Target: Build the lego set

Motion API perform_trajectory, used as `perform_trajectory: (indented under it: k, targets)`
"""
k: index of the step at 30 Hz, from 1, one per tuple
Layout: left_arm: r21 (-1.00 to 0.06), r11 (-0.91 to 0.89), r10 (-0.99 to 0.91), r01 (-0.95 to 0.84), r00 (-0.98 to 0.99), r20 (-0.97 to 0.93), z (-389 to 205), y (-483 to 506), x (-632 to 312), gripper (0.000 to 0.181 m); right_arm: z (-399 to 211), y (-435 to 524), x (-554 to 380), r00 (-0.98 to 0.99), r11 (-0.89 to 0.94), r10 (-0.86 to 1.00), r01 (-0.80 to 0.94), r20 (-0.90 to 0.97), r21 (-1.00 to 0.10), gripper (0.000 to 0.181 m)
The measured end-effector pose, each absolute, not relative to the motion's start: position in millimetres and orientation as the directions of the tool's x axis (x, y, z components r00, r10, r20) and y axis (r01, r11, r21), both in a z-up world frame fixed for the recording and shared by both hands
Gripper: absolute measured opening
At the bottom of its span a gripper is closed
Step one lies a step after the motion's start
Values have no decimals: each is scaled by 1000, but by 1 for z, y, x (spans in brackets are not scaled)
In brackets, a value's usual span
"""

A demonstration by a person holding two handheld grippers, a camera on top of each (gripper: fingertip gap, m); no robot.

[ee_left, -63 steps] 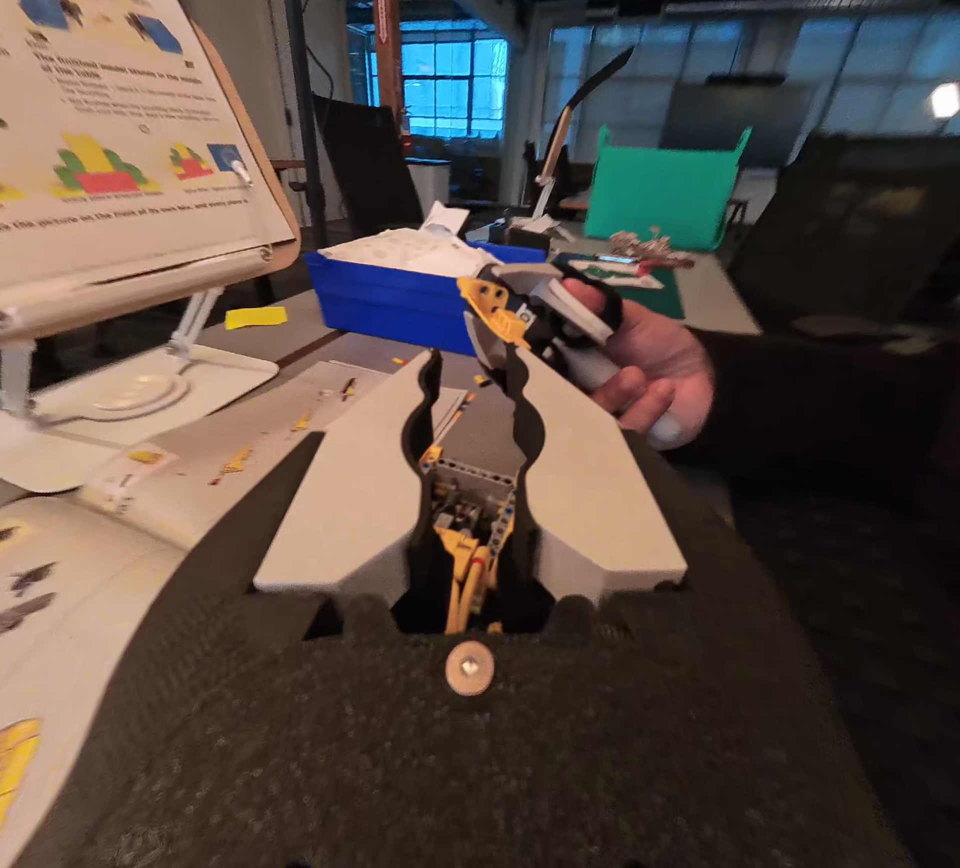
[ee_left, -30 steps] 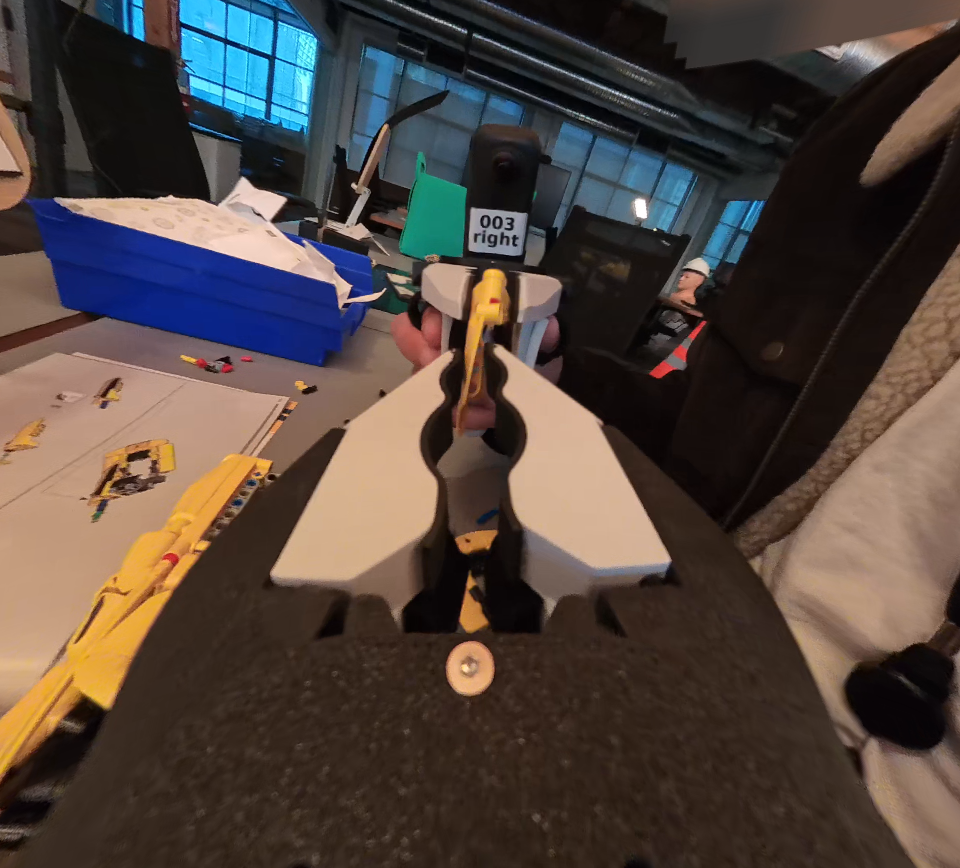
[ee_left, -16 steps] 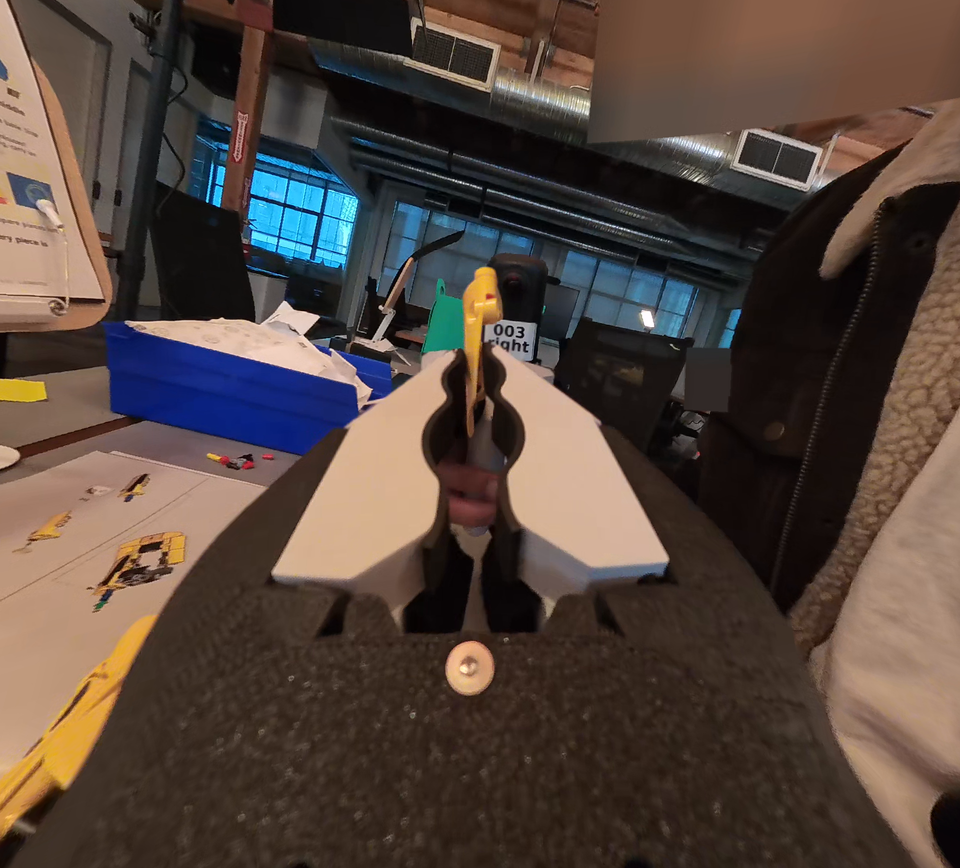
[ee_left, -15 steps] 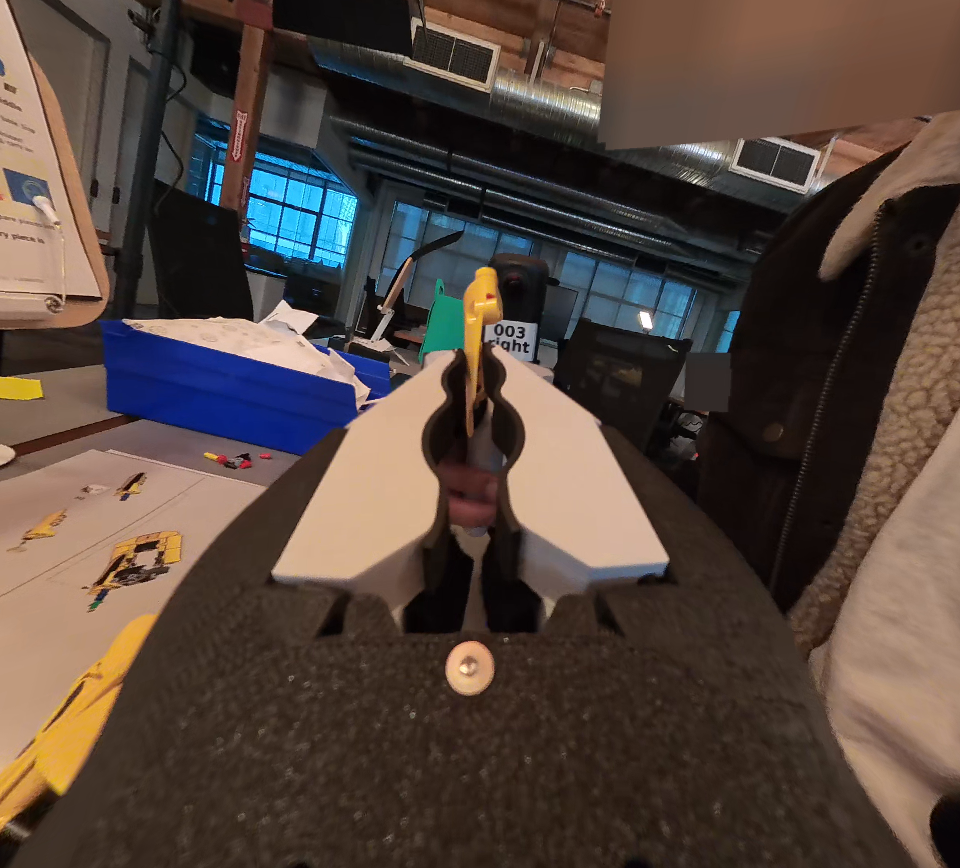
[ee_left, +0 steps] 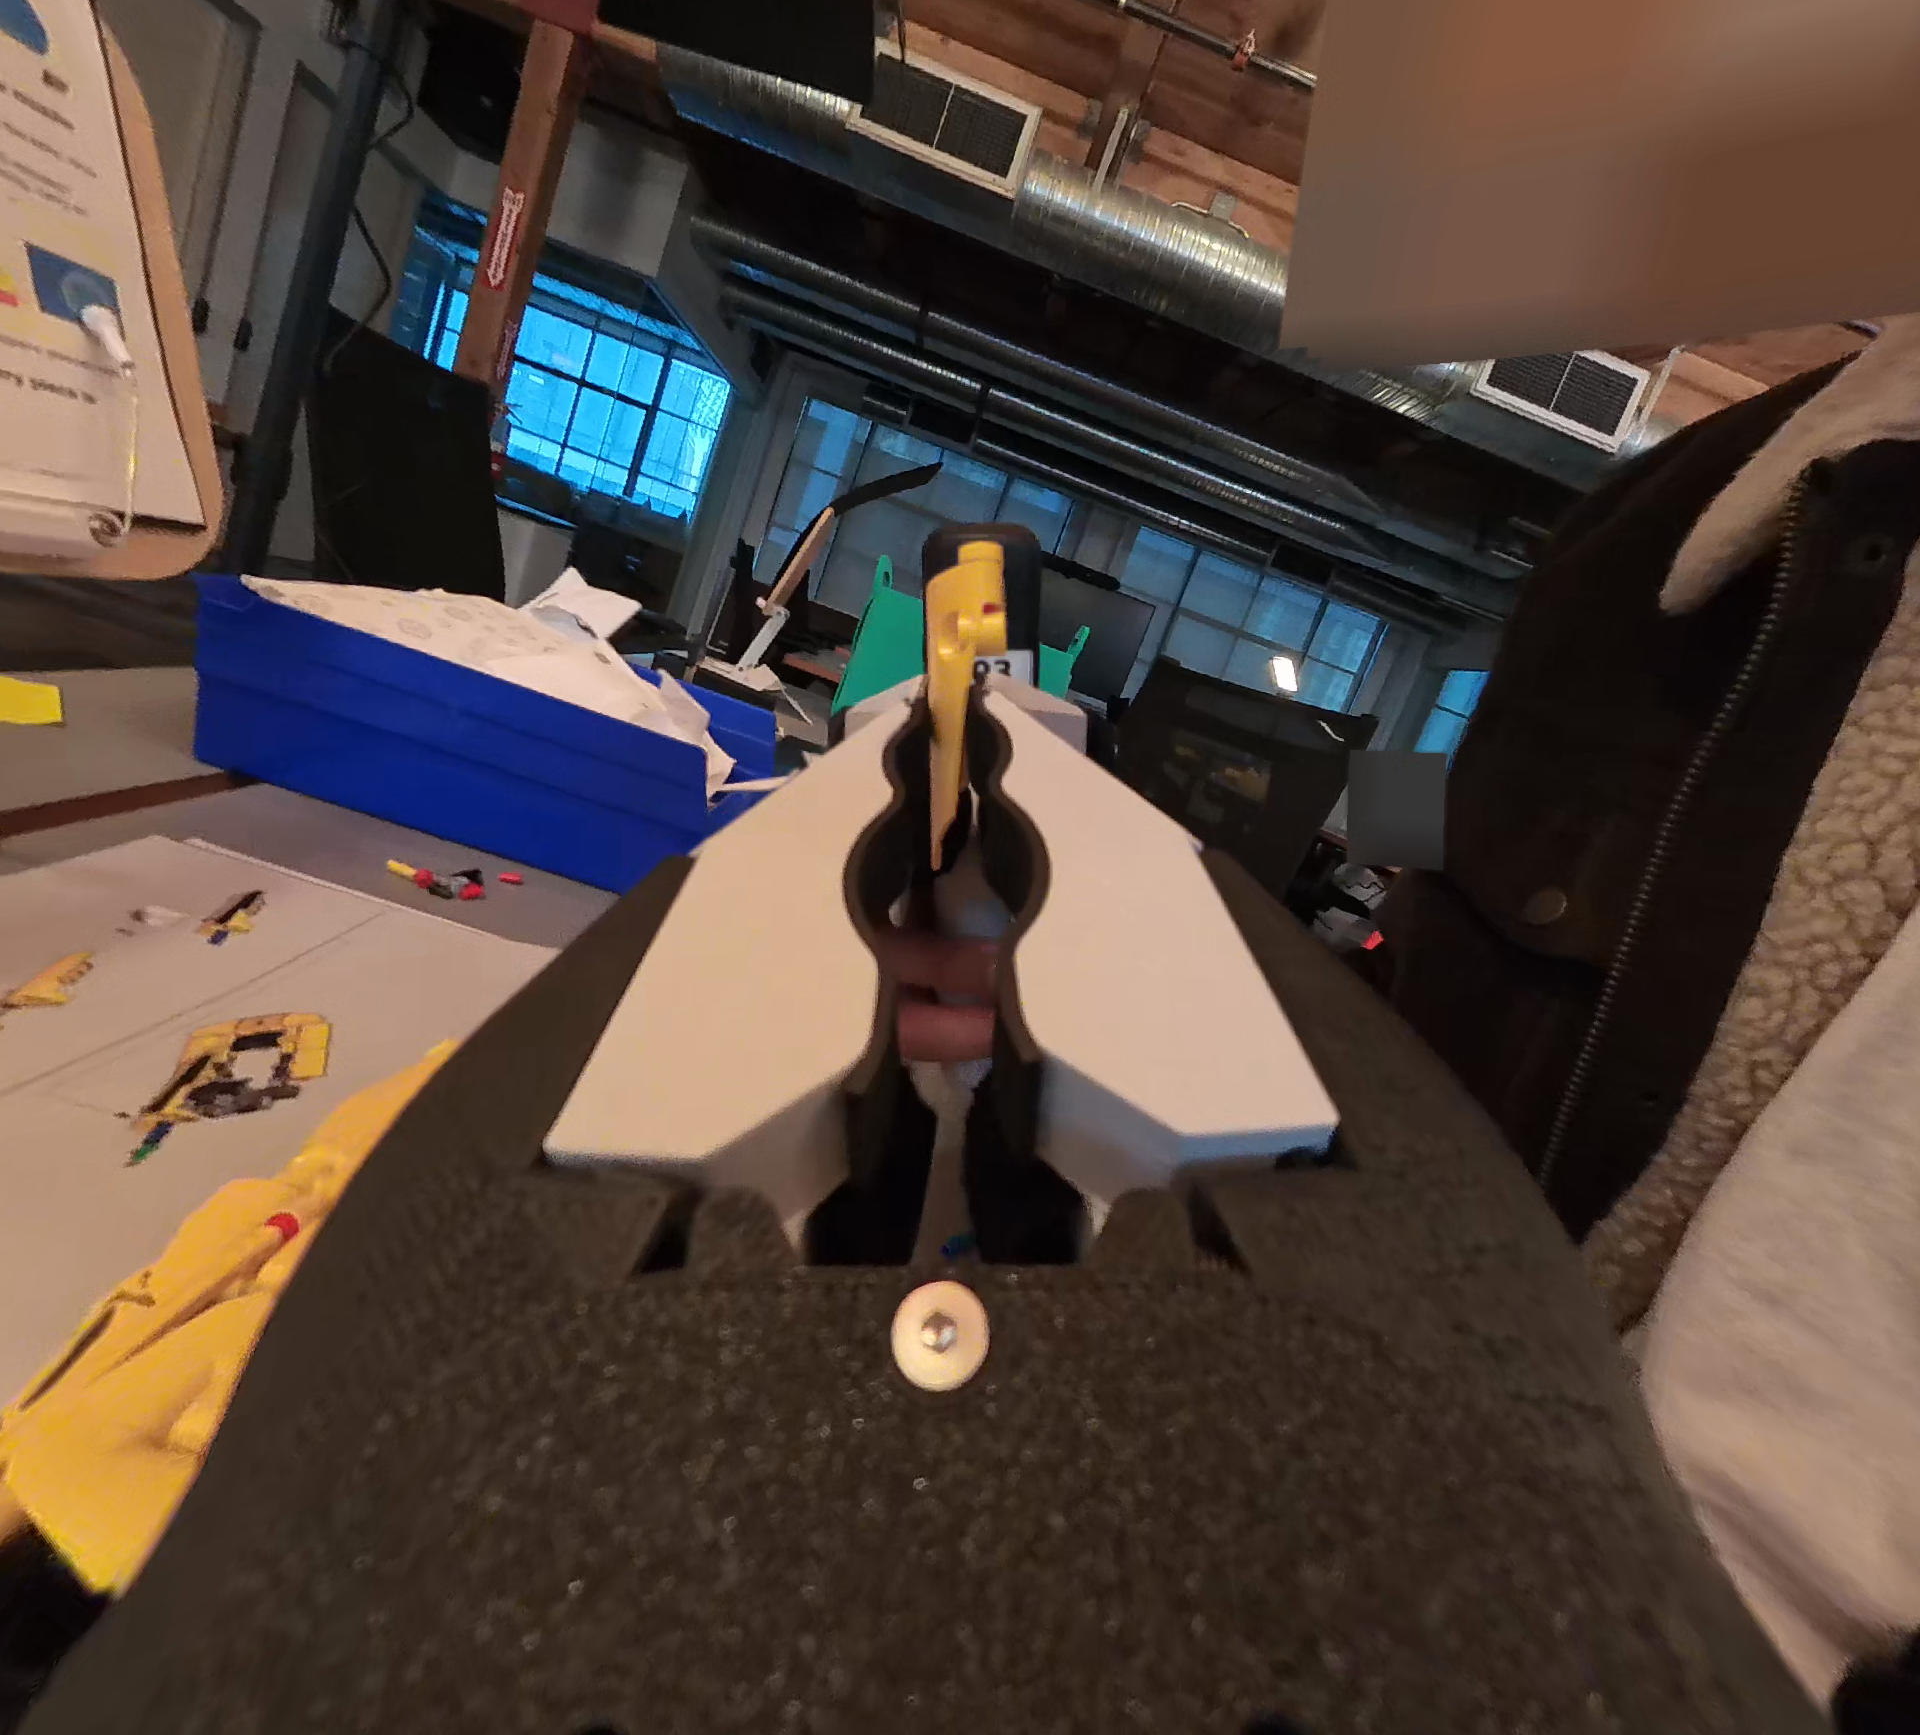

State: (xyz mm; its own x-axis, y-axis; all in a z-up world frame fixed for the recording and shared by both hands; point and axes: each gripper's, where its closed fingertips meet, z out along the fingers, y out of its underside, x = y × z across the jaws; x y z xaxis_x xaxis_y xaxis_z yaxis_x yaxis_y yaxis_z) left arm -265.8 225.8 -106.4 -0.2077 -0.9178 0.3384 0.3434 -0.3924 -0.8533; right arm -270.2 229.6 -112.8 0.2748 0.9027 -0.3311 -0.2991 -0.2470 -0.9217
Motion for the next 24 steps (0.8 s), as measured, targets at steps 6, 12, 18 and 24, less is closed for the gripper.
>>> perform_trajectory:
  k: [6, 12, 18, 24]
  targets:
    - [-791, -496, -867, 359, -257, 427, -103, 232, -267, 27, -113, 239, -263, 276, -302, 868, -368, -413, -879, 6]
    - [-734, -554, -832, 392, -260, 489, -102, 235, -261, 27, -123, 241, -272, 298, -319, 857, -332, -419, -888, 7]
    - [-706, -574, -819, 415, -259, 513, -100, 242, -266, 15, -125, 240, -275, 295, -321, 860, -320, -416, -891, 7]
    - [-773, -500, -866, 391, -214, 452, -101, 239, -266, 14, -126, 239, -279, 272, -339, 862, -319, -428, -885, 7]
